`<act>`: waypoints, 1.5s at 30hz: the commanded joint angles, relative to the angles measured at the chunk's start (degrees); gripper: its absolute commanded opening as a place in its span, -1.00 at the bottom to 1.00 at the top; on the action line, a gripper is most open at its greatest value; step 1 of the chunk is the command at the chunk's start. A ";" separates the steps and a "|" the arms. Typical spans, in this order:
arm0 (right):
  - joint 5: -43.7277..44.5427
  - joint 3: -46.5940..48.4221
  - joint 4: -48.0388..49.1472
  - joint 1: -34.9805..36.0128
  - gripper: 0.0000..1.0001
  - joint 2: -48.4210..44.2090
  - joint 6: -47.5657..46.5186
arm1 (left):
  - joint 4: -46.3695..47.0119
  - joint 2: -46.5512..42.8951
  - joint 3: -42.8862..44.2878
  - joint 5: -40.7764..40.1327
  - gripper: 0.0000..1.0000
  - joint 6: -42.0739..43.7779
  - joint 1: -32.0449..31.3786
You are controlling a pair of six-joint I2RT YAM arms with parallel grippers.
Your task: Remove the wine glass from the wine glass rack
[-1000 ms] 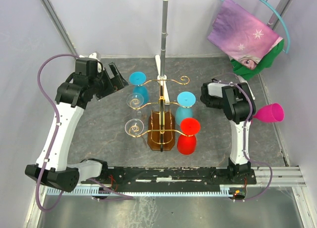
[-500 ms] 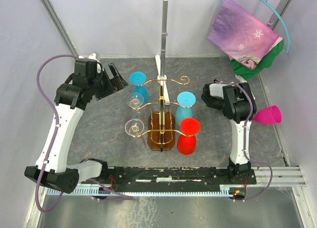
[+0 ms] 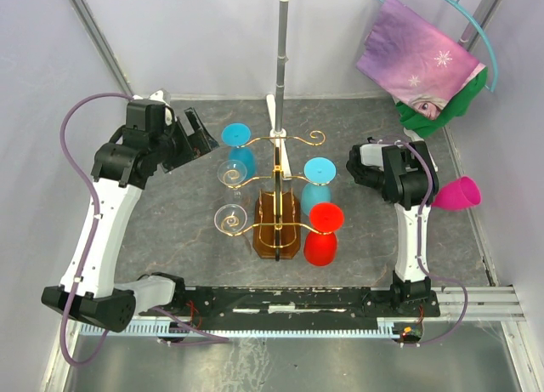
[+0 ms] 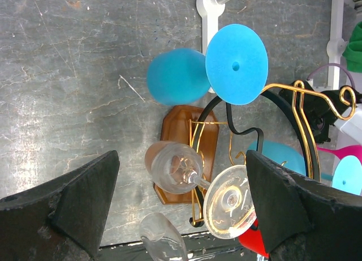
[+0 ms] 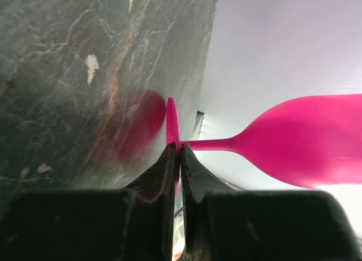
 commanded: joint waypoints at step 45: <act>-18.25 -0.94 8.81 2.62 0.12 -8.20 -8.20 | 2.37 -0.07 -1.05 -0.36 0.98 2.01 -0.16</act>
